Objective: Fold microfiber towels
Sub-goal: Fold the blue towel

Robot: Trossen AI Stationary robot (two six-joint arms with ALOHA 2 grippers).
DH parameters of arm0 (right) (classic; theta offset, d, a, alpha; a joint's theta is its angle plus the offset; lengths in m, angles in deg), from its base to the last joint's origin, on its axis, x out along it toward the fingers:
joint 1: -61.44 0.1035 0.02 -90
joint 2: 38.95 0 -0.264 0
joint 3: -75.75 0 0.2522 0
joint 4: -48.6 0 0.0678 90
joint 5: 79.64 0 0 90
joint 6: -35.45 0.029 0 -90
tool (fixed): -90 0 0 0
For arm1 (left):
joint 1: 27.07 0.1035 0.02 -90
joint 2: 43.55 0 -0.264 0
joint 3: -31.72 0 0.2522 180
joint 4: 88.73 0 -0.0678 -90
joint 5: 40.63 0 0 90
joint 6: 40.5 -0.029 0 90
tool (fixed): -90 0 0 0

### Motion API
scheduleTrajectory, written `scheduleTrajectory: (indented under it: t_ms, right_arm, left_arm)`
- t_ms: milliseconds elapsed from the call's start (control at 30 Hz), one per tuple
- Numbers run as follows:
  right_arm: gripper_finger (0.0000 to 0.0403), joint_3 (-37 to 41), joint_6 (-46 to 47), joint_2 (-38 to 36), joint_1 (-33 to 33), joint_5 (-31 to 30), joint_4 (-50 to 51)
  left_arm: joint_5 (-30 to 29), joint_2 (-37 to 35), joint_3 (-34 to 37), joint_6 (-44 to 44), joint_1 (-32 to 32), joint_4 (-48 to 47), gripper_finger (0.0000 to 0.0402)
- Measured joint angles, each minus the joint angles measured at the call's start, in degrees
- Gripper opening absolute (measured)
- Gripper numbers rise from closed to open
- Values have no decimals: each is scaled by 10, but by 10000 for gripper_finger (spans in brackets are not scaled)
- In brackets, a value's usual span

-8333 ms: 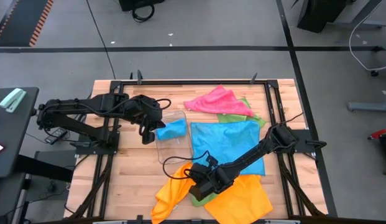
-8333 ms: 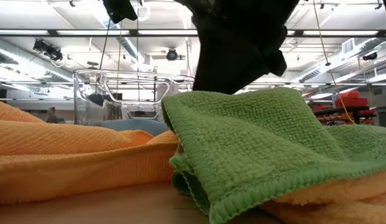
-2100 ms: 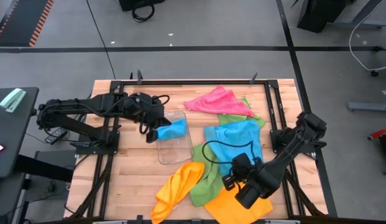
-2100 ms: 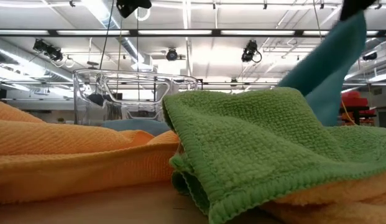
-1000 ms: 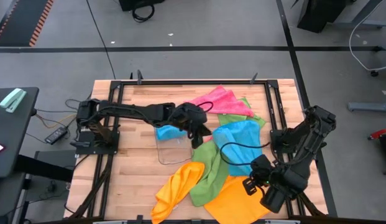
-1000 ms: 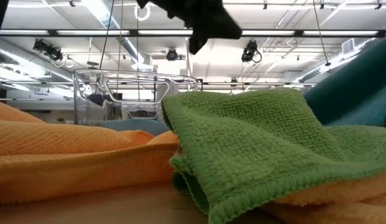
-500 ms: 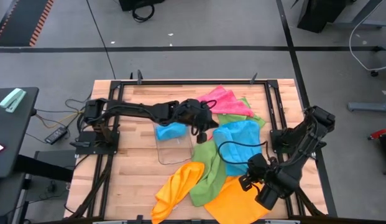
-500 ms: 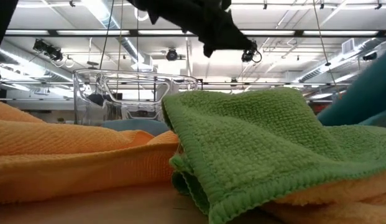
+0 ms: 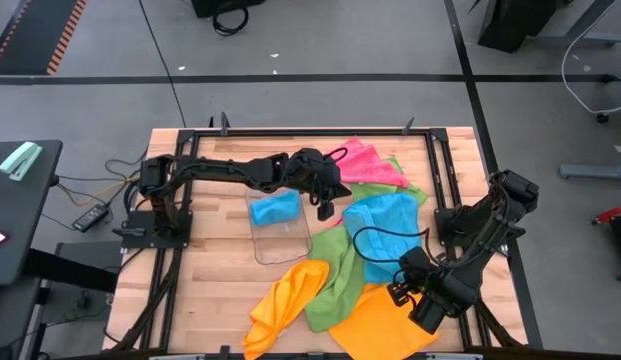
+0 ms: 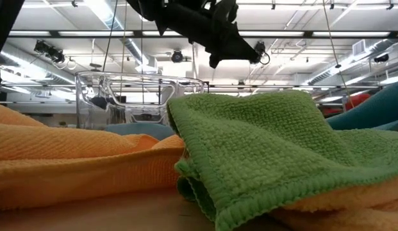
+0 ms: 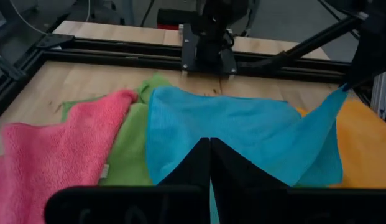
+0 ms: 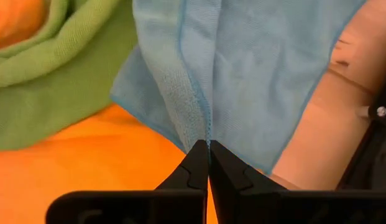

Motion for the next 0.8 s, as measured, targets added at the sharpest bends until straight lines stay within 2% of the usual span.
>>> scheduleTrajectory:
  t_ms: [300, 567, 700, 800]
  right_arm:
    - [11, 41, -65, 0, 19, 21, -1]
    - [13, 78, -143, 0, 24, 70, -29]
    - [29, 101, -141, 0, 26, 93, -62]
    - [59, 115, -133, 0, 25, 106, -83]
  left_arm:
    - [0, 0, 0, -40, -3, 18, 18]
    - [-1, 0, 0, -11, -4, 17, 11]
    - [-1, 0, 0, -1, -4, 18, 23]
    - [0, 0, 0, 0, -5, 18, 25]
